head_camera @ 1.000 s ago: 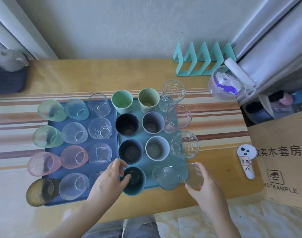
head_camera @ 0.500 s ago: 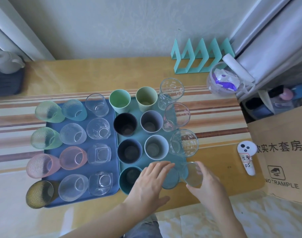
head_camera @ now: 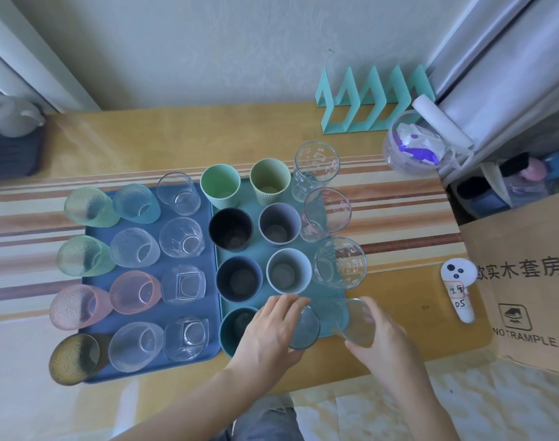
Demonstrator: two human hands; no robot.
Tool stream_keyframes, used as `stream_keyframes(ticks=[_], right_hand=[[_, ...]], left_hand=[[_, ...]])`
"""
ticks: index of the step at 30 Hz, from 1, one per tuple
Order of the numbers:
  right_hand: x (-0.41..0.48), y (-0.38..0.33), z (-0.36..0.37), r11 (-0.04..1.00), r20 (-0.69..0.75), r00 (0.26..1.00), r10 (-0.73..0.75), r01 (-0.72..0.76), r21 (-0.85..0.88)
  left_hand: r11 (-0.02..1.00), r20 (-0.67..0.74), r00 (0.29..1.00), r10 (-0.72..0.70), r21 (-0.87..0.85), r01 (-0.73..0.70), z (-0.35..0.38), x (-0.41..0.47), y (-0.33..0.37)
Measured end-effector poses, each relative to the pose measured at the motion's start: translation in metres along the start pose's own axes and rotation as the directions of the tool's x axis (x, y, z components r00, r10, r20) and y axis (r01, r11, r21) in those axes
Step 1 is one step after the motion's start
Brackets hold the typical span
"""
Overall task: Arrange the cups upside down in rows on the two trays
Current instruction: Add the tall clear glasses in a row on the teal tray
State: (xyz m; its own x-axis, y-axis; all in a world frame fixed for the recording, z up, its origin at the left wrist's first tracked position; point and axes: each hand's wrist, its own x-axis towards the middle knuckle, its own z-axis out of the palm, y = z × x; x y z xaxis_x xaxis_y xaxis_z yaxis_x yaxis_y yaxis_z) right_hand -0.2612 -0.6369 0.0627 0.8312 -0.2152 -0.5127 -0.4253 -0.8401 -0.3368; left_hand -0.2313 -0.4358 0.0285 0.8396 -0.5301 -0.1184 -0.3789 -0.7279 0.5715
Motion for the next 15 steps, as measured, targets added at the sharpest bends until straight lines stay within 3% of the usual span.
stream_keyframes(ticks=[15], right_hand=[[0.0023,-0.0018,-0.0067,0.996,0.001,0.997,-0.082,0.082,-0.04]], left_hand=[[0.998,0.016,0.999,0.051,0.033,-0.051,0.0032,0.0026,0.0058]])
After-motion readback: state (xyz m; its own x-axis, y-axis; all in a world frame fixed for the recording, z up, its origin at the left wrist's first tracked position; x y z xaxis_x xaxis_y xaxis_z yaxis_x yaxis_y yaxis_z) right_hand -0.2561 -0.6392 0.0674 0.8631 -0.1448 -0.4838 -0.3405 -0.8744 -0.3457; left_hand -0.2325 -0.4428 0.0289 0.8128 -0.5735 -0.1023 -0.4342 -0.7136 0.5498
